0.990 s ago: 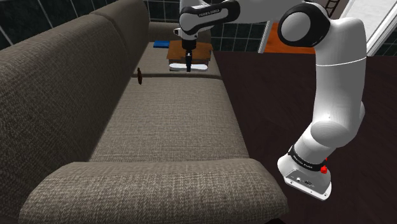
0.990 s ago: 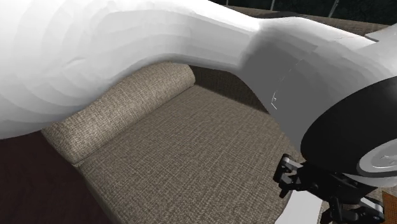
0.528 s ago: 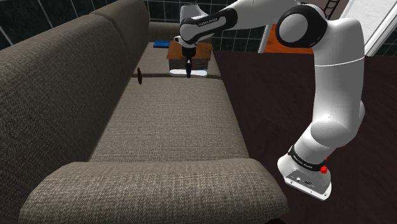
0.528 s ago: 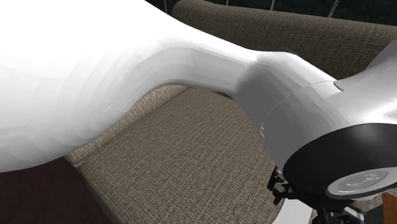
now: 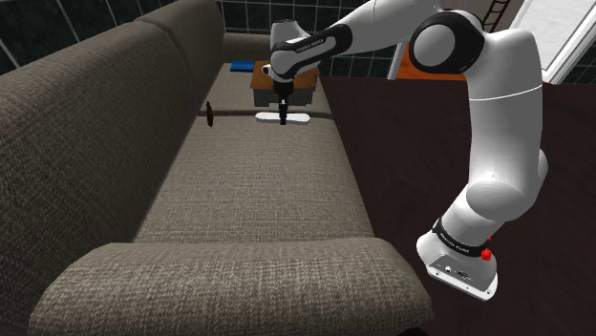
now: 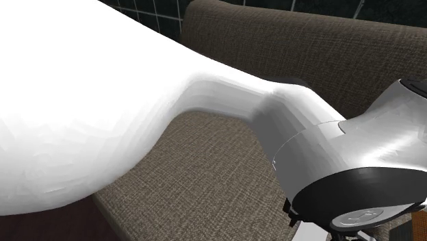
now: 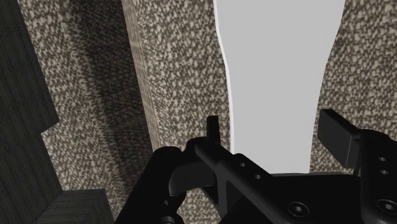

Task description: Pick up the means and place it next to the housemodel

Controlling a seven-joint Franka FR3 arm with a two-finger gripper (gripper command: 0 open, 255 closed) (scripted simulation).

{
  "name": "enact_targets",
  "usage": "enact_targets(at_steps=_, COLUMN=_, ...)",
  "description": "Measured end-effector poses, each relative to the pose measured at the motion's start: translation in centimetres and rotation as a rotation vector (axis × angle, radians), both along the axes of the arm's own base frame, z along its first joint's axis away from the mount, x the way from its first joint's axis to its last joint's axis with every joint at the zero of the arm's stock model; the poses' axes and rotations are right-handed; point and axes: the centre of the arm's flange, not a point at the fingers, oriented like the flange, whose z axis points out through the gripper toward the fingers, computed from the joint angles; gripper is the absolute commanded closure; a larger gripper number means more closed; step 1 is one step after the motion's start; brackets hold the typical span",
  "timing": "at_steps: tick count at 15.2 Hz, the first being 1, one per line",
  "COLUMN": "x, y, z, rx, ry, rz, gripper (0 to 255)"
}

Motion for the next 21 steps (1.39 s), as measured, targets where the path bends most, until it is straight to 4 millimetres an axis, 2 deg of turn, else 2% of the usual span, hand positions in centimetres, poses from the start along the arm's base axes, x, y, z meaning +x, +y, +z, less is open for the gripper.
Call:
enact_targets(at_steps=5, x=0.0, y=0.0, z=-0.1, rx=0.0, ry=0.0, rz=0.0, gripper=255)
enact_targets(at_steps=6, x=0.0, y=0.0, z=-0.1, rx=0.0, ry=0.0, rz=0.0, gripper=0)
enact_targets(at_steps=12, x=0.0, y=0.0, z=-0.1, rx=0.0, ry=-0.001, rz=0.0, gripper=0)
enact_targets(at_steps=17, x=0.0, y=-0.1, z=4.4, rx=0.0, ry=-0.002, rz=0.0, gripper=0)
enact_targets(at_steps=21, x=0.0, y=0.0, z=4.9, rx=0.0, ry=-0.001, rz=0.0, gripper=0)
